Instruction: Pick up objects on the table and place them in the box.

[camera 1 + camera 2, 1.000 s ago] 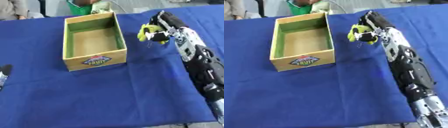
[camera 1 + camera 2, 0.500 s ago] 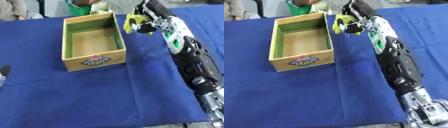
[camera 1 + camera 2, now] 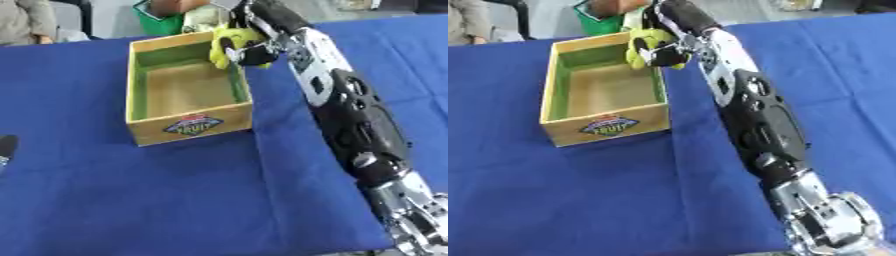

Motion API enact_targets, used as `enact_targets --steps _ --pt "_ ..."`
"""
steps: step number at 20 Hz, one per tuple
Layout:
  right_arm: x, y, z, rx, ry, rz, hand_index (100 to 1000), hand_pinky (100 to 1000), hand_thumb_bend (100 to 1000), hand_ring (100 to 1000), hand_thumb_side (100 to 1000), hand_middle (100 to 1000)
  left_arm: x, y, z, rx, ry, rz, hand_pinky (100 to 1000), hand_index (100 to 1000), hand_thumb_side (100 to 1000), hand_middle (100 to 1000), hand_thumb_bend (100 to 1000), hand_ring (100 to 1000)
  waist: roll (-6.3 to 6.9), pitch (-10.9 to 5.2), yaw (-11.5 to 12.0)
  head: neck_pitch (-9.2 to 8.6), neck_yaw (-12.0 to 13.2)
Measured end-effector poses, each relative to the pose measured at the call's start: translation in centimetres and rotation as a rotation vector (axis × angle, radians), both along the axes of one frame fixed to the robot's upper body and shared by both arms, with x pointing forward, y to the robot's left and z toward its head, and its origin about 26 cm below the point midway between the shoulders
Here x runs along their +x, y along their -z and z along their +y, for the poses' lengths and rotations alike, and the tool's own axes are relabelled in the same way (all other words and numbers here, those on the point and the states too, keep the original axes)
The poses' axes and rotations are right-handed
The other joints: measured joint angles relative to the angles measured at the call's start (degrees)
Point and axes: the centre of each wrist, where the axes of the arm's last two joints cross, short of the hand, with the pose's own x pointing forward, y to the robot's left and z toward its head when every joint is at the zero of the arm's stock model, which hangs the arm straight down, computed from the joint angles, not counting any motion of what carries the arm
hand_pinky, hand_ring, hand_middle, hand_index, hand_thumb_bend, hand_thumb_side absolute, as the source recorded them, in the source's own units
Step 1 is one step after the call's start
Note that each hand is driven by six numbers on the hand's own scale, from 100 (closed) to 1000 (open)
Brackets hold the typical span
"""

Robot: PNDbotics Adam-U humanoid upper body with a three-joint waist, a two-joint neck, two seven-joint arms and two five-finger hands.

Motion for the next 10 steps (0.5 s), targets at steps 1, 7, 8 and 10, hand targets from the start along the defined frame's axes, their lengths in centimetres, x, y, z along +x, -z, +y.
enact_targets --steps 1,7,8,10 --pt "-0.1 0.2 0.6 -0.009 -0.017 0.005 150 275 100 100 244 100 0.0 0.0 0.0 0.0 0.001 0.001 491 624 218 466 696 410 0.03 0.0 0.11 -0.01 -0.04" --pt "-0.2 2.2 2.8 -0.066 -0.09 0.059 176 313 100 119 364 100 0.0 0.0 0.0 0.001 0.004 0.0 490 623 217 465 697 409 0.12 0.0 0.28 -0.19 -0.3" --pt "-0.1 2.6 3.0 -0.077 -0.098 0.07 219 368 100 172 315 118 0.0 0.0 0.0 0.001 0.004 0.0 491 623 217 466 696 410 0.12 0.0 0.28 -0.2 -0.31" --pt "-0.1 3.5 3.3 -0.096 -0.105 0.095 395 495 100 343 253 277 0.0 0.0 0.0 0.0 0.004 0.0 491 623 217 465 697 409 0.11 0.0 0.24 -0.21 -0.38"
